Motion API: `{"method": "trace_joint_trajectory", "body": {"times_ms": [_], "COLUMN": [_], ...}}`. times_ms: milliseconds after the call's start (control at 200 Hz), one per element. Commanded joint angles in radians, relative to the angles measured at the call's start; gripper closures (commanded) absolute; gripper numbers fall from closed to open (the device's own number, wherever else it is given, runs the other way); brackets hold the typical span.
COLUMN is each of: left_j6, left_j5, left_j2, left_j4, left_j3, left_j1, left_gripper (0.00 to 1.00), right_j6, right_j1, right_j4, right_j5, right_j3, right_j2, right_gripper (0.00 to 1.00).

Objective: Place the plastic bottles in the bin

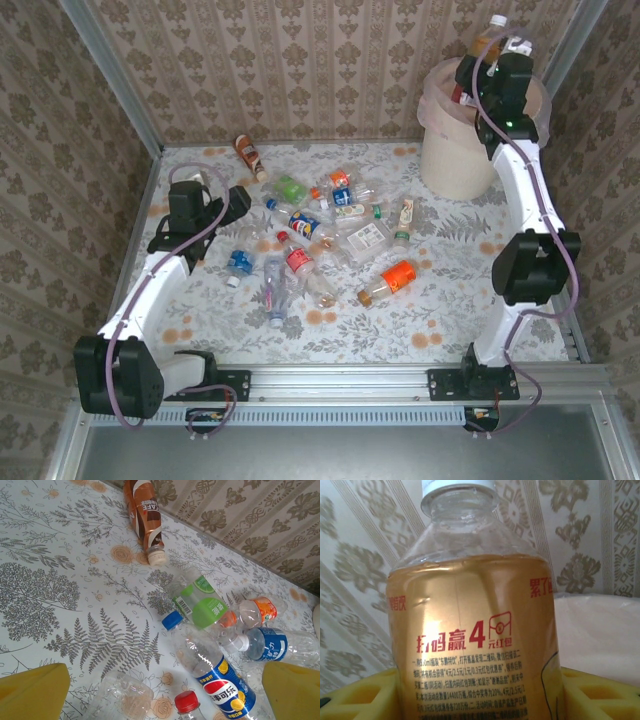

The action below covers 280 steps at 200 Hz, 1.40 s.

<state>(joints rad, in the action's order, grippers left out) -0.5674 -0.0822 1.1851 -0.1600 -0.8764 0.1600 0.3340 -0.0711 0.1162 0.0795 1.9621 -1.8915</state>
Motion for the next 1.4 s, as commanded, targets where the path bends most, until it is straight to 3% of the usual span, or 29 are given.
{"method": "trace_joint_trajectory", "body": {"times_ms": [0,355,580,995,1395], "left_j6": [0.016,0.005,0.001,0.001,-0.005], "left_j5": [0.001,0.006,0.006,0.014,0.024], "left_j2": [-0.002,-0.001,0.001,-0.002,-0.008], "left_j4": [-0.025,-0.031,-0.036,-0.042,-0.050], "left_j3": [0.007,0.024,0.024,0.022,0.030], "left_j1": [0.007,0.009,0.010,0.012,0.012], "left_gripper": [0.00,0.00,0.00,0.00,0.00], "right_j6": [-0.083,-0.055,-0.023,-0.024,-0.065], "right_j1": [-0.003,-0.022,-0.022,-0.022,-0.023], "right_j4": [0.134,0.356,0.415,0.415,0.475], "right_j5": [0.000,-0.335,-0.416,-0.472,-0.474], "right_j3": [0.094,0.248,0.291,0.293,0.292], "right_j2": [-0.061,-0.164,-0.196,-0.196,-0.168], "right_gripper": [0.41,0.37,0.31,0.14,0.11]}}
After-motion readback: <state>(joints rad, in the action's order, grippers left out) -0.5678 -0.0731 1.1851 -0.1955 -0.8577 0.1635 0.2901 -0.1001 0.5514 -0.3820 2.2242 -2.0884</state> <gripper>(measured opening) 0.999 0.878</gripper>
